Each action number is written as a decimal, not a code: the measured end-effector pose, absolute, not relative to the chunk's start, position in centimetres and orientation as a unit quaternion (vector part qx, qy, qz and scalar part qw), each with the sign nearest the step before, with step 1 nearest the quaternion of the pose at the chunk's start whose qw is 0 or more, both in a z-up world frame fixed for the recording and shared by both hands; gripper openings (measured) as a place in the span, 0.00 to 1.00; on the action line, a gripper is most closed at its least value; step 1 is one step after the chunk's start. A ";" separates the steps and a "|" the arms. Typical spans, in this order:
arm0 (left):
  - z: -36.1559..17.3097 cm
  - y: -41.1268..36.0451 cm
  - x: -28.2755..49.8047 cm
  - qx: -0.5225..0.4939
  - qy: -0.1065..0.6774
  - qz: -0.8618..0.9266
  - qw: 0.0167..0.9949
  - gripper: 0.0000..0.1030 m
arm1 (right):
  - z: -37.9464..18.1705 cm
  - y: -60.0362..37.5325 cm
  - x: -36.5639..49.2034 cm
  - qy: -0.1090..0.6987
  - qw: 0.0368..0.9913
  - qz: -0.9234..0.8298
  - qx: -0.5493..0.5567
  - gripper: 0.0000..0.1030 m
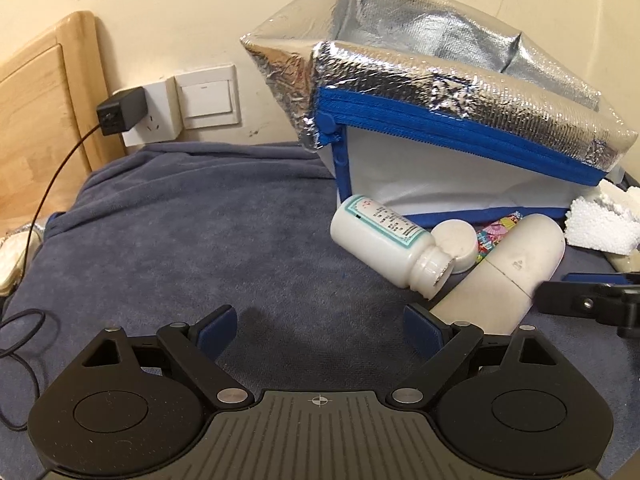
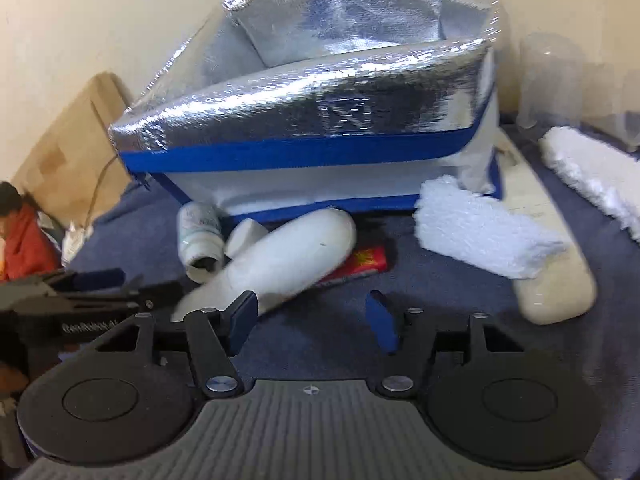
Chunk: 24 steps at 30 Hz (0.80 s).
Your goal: Organize rigid objects
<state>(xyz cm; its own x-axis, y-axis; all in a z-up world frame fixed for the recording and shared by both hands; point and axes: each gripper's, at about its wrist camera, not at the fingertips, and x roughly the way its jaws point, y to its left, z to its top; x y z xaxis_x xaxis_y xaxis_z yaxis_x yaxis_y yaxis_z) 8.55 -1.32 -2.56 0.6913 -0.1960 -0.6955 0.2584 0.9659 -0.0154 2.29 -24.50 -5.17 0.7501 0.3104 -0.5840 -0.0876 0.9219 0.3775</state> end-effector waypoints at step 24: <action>-2.2 -1.2 7.9 0.047 0.369 -0.152 0.916 0.91 | -4.2 -21.8 2.7 0.285 0.934 0.111 0.184 0.36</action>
<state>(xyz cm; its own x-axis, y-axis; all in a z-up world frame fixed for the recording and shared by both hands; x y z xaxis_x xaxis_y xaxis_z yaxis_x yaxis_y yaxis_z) 7.93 -1.19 -2.17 0.6815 -0.2438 -0.6900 0.3137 0.9492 -0.0256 2.68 -21.83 -4.21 0.8122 0.3132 -0.4921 -0.1026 0.9072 0.4081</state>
